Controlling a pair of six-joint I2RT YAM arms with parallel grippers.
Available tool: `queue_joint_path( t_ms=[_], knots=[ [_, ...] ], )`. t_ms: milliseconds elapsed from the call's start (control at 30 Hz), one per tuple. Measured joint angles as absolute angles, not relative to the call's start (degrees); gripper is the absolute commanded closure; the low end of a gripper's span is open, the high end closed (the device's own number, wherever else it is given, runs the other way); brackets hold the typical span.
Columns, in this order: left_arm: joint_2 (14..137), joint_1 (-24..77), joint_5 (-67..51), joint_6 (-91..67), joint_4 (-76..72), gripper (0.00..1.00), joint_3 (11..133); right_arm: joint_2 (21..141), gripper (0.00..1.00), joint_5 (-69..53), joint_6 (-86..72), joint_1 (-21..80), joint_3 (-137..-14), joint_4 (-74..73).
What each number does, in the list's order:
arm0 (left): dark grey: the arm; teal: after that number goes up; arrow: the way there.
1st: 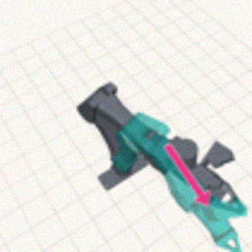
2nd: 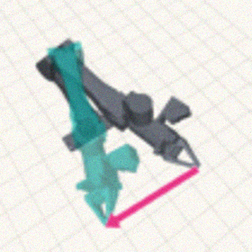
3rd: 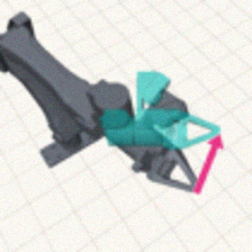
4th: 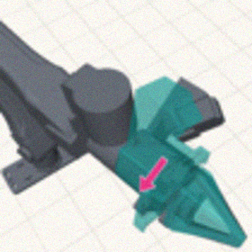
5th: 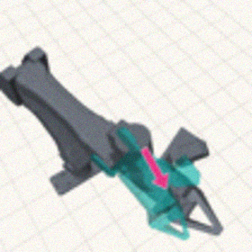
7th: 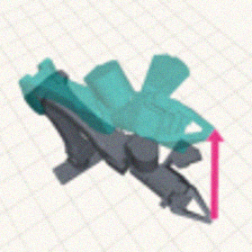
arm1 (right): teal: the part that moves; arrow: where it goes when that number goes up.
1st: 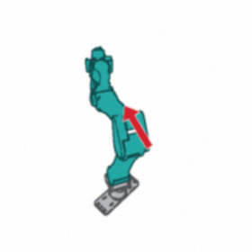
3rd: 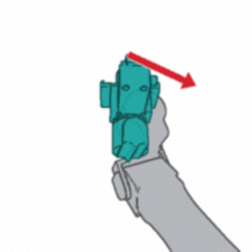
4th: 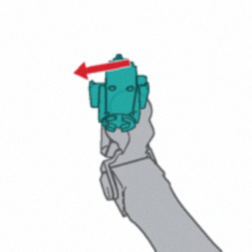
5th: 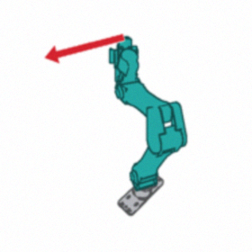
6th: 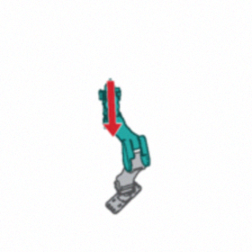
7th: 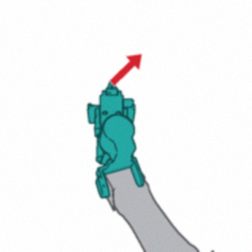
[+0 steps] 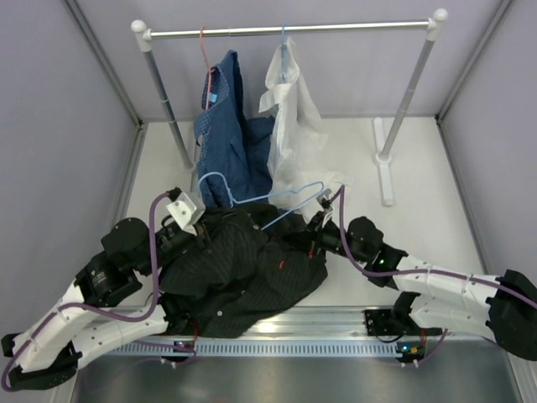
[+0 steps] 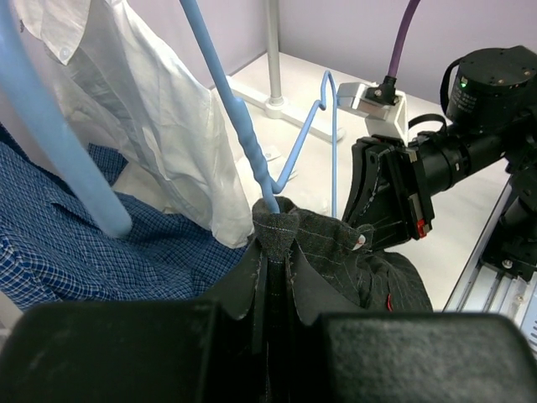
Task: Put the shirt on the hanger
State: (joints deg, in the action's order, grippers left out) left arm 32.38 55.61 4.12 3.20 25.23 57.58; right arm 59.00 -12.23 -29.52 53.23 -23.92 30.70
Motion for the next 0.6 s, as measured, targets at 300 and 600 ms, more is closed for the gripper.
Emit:
queue_joint_path(
  t_ms=[300,600],
  knots=[
    [32.08,55.61,5.50,6.37,28.16,1.00,57.54,52.40,1.00,-6.50,-27.70,43.35,-30.59,11.20],
    [35.94,55.68,6.87,10.20,28.73,1.00,54.74,51.77,1.00,-13.06,-25.67,30.98,-41.82,-7.07]
  ],
)
